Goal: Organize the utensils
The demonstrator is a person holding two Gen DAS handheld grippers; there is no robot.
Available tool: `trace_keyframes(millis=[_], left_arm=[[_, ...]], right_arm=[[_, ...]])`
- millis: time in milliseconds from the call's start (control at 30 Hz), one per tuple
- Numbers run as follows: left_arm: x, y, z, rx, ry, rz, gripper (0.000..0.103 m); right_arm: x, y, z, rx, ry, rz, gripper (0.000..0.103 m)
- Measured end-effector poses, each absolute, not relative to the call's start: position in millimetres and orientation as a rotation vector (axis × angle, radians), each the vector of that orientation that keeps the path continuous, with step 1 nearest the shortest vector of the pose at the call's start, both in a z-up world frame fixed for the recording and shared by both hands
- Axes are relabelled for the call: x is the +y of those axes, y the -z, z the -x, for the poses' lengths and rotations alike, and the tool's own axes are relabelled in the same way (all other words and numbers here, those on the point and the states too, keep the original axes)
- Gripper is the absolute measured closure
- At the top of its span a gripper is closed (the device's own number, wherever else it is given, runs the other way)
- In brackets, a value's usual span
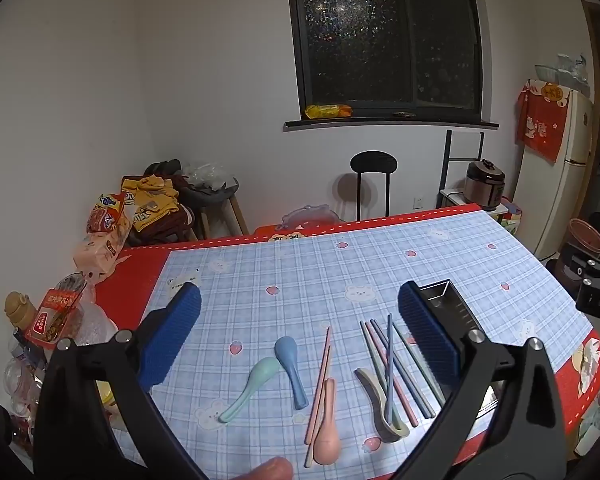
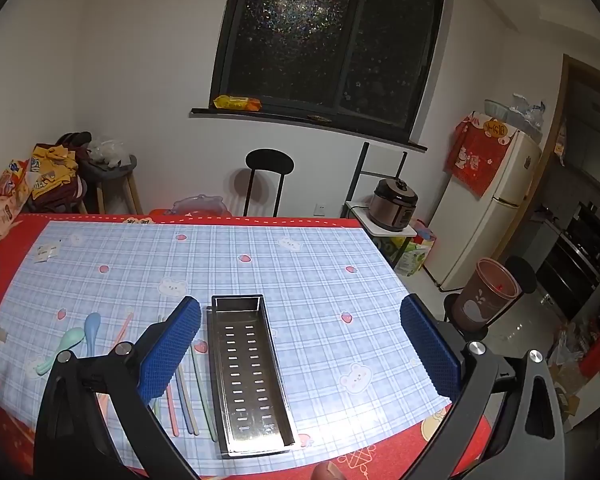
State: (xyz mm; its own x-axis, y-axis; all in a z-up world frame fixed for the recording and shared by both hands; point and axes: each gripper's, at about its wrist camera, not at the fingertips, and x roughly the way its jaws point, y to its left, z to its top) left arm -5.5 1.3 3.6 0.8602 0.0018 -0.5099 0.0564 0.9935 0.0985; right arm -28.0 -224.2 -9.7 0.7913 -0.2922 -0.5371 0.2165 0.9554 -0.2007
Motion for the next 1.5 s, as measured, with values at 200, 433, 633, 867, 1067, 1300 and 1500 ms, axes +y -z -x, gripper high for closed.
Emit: trace_keyframes(millis=[200, 433, 633, 867, 1067, 1300, 1500], left_arm=[[0.4, -3.2, 5.1, 0.532, 0.03, -0.112, 0.006], [0.4, -3.0, 5.3, 0.532, 0.03, -0.112, 0.005], [0.4, -3.0, 4.8, 0.534, 0.029, -0.112, 0.006], [0.9, -2.9, 4.8, 0.535, 0.029, -0.111, 0.006], [0.8, -2.3, 4.4, 0.534, 0.029, -0.112, 0.005], [0.3, -2.1, 4.7, 0.534, 0.03, -0.111, 0.005], [0.3, -2.9, 5.2, 0.534, 0.029, -0.112, 0.005]], right_arm=[[-224.2, 13.3, 26.7, 0.6, 0.272, 0.129, 0.005], [-223.6, 15.1, 25.8, 0.602, 0.269, 0.129, 0.005], [-223.9, 15.6, 26.0, 0.602, 0.268, 0.13, 0.005], [-223.1, 17.6, 26.0, 0.604, 0.267, 0.129, 0.005], [-223.9, 20.4, 27.3, 0.605, 0.264, 0.125, 0.005], [-227.7, 20.0, 29.0, 0.608, 0.263, 0.121, 0.005], [-228.4, 19.6, 29.6, 0.608, 0.263, 0.118, 0.005]])
